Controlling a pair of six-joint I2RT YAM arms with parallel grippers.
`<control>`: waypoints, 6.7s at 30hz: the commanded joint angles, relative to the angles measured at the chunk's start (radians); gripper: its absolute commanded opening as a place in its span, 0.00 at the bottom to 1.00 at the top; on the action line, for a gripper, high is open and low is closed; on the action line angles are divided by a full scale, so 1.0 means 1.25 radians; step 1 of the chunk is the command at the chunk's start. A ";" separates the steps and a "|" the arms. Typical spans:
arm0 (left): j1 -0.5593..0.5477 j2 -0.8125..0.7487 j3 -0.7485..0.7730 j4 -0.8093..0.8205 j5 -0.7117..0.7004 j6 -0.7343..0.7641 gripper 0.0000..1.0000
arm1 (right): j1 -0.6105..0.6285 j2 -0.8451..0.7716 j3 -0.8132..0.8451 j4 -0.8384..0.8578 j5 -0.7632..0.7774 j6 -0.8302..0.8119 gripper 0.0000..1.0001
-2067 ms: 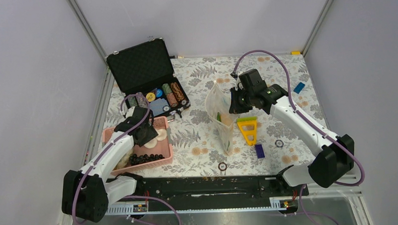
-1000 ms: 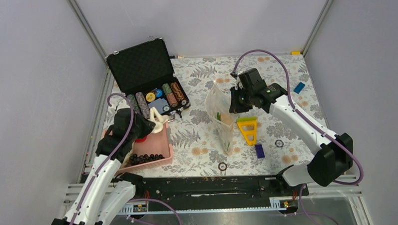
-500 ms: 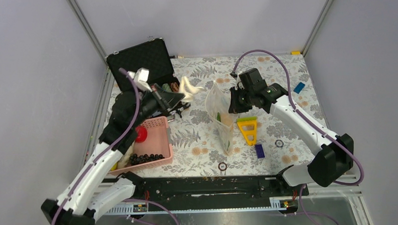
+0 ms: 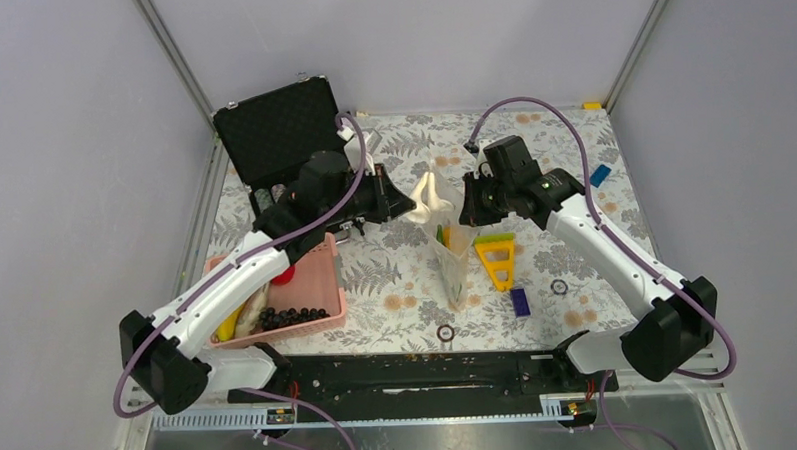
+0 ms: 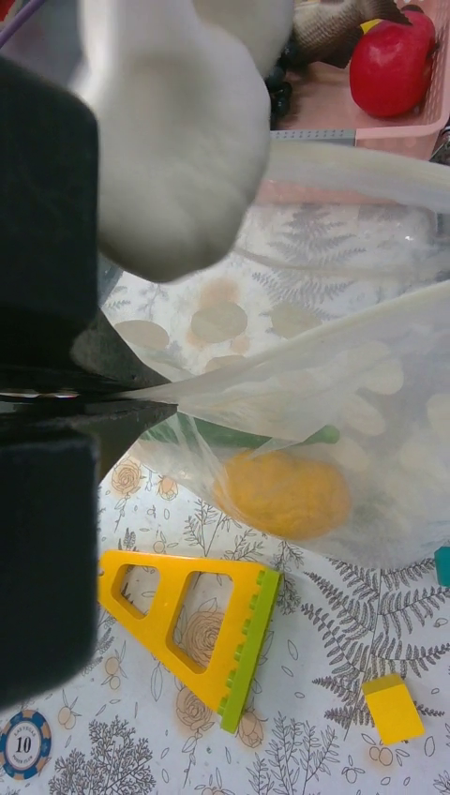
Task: Place the food in the zip-top bag and seal the zipper
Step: Place the fake vegetable in the zipper food storage bag, then pick up the fake fish from the bin, then place the fake fish in the zipper food storage bag.
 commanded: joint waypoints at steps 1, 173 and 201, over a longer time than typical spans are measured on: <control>-0.003 0.039 0.082 -0.157 -0.038 0.037 0.00 | -0.005 -0.026 0.022 -0.010 0.010 -0.018 0.04; 0.087 -0.370 0.065 -0.152 -0.497 0.033 0.00 | 0.003 -0.052 0.000 -0.010 0.134 -0.039 0.04; -0.061 0.036 0.166 0.221 -0.057 -0.153 0.00 | 0.003 -0.071 -0.011 0.012 0.063 -0.027 0.03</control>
